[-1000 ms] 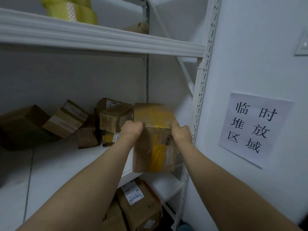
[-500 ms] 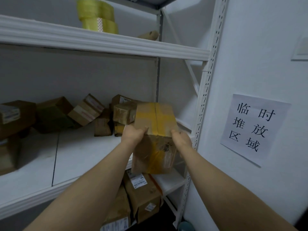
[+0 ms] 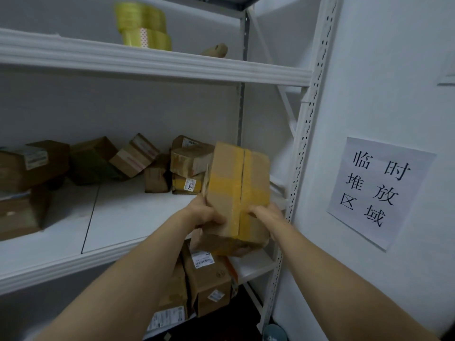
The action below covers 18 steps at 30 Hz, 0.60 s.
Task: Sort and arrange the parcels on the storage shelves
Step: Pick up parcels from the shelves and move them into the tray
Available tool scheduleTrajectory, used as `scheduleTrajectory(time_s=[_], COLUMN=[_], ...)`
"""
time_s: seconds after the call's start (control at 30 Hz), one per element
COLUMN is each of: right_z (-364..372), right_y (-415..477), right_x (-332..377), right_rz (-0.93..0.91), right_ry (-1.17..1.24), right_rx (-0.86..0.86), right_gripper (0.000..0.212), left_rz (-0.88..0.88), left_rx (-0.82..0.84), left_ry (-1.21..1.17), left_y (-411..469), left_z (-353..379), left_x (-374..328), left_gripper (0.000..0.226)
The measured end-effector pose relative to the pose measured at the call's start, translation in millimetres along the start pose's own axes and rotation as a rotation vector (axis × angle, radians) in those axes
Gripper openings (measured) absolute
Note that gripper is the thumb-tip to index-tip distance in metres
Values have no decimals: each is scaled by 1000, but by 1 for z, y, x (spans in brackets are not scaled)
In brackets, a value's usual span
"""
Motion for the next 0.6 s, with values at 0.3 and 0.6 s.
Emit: scheduleTrajectory(time_s=[0.3, 0.6], right_z=[3, 19], right_y=[13, 20], right_x=[-5, 24], right_rz=[19, -133], right_ry=[310, 349], right_rx=[-68, -147], right_gripper=[74, 49], left_rz=[92, 205], left_rx=[-58, -208], left_ry=[179, 181], left_y=[-4, -13], left_z=[-1, -35], left_x=[-14, -24], left_gripper=[99, 107])
Point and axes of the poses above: each hand's wrist, its own y-axis towards the middle knuckle, its own z-axis out of the palm, x = y × z, the point moved 7 cm from there along y, towards the middle knuckle, and after that the axes turned 8 degrees about x, right-handed, at the moved point
